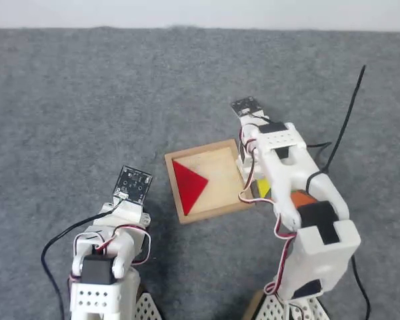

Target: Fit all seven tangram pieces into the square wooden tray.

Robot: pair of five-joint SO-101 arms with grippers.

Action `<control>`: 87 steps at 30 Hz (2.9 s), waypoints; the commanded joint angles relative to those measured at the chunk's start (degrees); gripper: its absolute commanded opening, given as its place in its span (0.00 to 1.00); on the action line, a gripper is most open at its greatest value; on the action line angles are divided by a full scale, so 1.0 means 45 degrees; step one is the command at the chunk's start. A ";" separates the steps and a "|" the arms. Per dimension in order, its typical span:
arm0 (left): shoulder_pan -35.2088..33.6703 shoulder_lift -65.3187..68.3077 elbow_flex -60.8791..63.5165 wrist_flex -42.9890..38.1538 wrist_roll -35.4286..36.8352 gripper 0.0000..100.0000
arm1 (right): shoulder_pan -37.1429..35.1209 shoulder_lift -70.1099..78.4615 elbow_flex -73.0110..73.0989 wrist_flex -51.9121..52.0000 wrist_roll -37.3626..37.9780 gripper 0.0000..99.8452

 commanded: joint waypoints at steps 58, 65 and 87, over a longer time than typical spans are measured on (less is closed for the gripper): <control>-0.0078 -0.0215 -0.0127 0.0039 -0.0098 0.02 | 0.0537 0.3038 -0.6154 0.1436 0.3888 0.24; -0.0078 -0.0215 -0.0127 0.0039 -0.0098 0.02 | 0.0537 0.3663 -0.6173 0.1143 0.4317 0.24; -0.0078 -0.0215 -0.0127 0.0039 -0.0098 0.02 | 0.0694 0.3370 -0.6564 0.1280 0.6799 0.33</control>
